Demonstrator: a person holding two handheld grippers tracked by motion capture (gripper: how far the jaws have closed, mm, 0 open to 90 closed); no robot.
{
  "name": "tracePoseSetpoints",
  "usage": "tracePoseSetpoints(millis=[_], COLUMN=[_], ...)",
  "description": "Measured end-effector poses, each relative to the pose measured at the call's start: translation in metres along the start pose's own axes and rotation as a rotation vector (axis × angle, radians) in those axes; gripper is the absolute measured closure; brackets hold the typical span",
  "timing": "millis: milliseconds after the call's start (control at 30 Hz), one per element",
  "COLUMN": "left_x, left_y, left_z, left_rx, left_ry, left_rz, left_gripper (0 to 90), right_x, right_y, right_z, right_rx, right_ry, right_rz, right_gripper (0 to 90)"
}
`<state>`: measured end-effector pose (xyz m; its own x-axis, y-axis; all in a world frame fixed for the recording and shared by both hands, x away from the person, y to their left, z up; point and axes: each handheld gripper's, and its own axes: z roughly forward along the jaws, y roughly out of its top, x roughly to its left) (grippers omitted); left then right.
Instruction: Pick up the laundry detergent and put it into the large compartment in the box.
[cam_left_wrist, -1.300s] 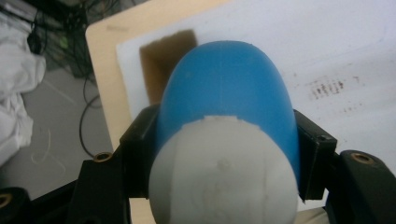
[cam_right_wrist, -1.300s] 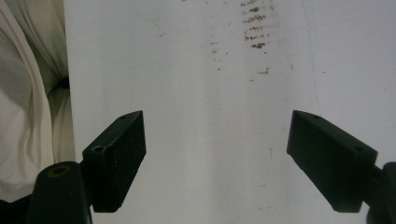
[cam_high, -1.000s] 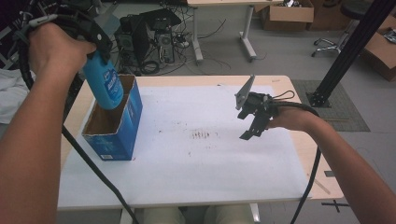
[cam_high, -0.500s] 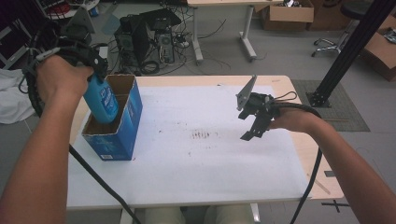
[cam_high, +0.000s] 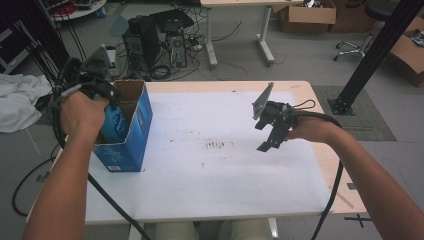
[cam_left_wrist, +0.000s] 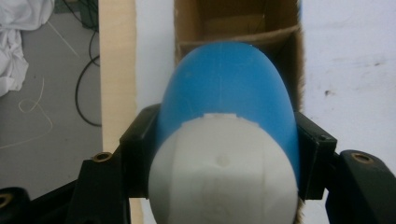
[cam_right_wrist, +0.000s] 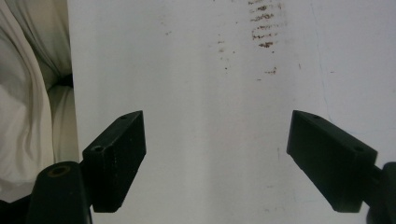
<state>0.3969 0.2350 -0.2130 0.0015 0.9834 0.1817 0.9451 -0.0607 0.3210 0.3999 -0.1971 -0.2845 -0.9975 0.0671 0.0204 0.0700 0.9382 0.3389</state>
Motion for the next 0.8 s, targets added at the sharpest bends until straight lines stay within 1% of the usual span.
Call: tracePoseSetpoints(millis=[67,167,200,333,433,533,633,733,800], left_x=[0.0,-0.002,-0.003,-0.004,-0.006,-0.009,-0.009,-0.011,-0.011], left_y=[-0.003,-0.006,-0.007,-0.009,-0.009,-0.008,-0.008,-0.009,-0.009], left_z=[0.013,0.028,0.034,0.049,0.056,0.061,0.066,0.069,0.069], left_rx=[0.019,0.028,0.034,0.052,0.054,0.063,0.073,0.075,0.074], left_ry=[-0.007,-0.011,-0.011,-0.021,-0.024,-0.025,-0.025,-0.017,-0.017], left_rz=[0.0,-0.011,-0.007,-0.01,-0.003,0.01,0.014,0.031,0.034], left_gripper=[38.6,38.6,38.6,38.6,38.6,38.6,38.6,38.6,38.6], right_x=[-0.001,-0.002,-0.003,-0.006,-0.008,-0.01,-0.01,-0.011,-0.012], right_y=[-0.001,-0.003,-0.003,-0.003,-0.004,-0.004,-0.004,-0.005,-0.007], right_z=[0.002,0.002,0.003,0.003,0.004,0.006,0.008,0.009,0.01], right_rx=[0.008,0.013,0.011,0.008,0.014,0.015,0.012,0.018,0.017], right_ry=[0.003,0.003,0.003,0.005,0.007,0.009,0.013,0.019,0.018], right_rz=[0.003,0.009,0.01,0.017,0.021,0.023,0.026,0.03,0.035], right_gripper=[19.6,19.6,19.5,19.5,19.5,19.5,19.5,19.6,19.5])
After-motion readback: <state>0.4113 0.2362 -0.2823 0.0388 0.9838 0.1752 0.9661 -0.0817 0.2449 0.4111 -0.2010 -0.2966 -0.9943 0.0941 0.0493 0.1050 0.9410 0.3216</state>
